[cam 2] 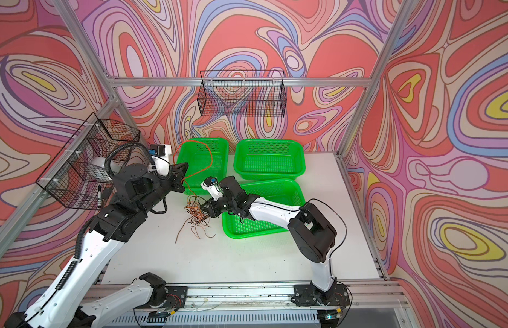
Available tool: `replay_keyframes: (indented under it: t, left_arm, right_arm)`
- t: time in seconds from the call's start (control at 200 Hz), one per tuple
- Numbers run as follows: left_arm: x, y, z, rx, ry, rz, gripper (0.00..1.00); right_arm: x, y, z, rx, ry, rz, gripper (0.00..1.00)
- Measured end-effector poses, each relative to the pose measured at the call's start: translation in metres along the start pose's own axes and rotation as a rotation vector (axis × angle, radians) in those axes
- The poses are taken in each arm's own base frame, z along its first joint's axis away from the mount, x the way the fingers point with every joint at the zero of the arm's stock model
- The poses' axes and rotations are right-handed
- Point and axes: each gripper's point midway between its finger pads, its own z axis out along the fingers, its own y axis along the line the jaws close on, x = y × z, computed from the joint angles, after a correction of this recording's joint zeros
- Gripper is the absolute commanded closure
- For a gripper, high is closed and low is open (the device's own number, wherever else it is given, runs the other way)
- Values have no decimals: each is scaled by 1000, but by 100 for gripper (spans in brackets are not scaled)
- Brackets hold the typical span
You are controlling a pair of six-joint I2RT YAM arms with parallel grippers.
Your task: Untangle the cables
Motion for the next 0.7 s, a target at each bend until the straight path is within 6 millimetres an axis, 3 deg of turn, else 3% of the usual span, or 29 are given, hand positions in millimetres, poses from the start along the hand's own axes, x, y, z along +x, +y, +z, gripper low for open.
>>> replay_keyframes:
  t: [0.135,0.325,0.426,0.586,0.701]
  left_arm:
    - [-21,-6,-1,17,-26,-1,100]
    - [-58,-15,-4,33,-74,-7,100]
    - [-77,-19,-7,39,-99,-8,100]
    - [-102,-23,-12,41,-144,-3,100]
    - [-108,-23,-11,40,-152,4,100]
  right_arm:
    - [3,-8,10,7,9,40,100]
    - [30,-44,43,63,75,145,100]
    - [31,-52,54,81,75,174,100]
    - [33,-61,63,115,70,202,100]
    - [36,-66,61,154,75,204,100]
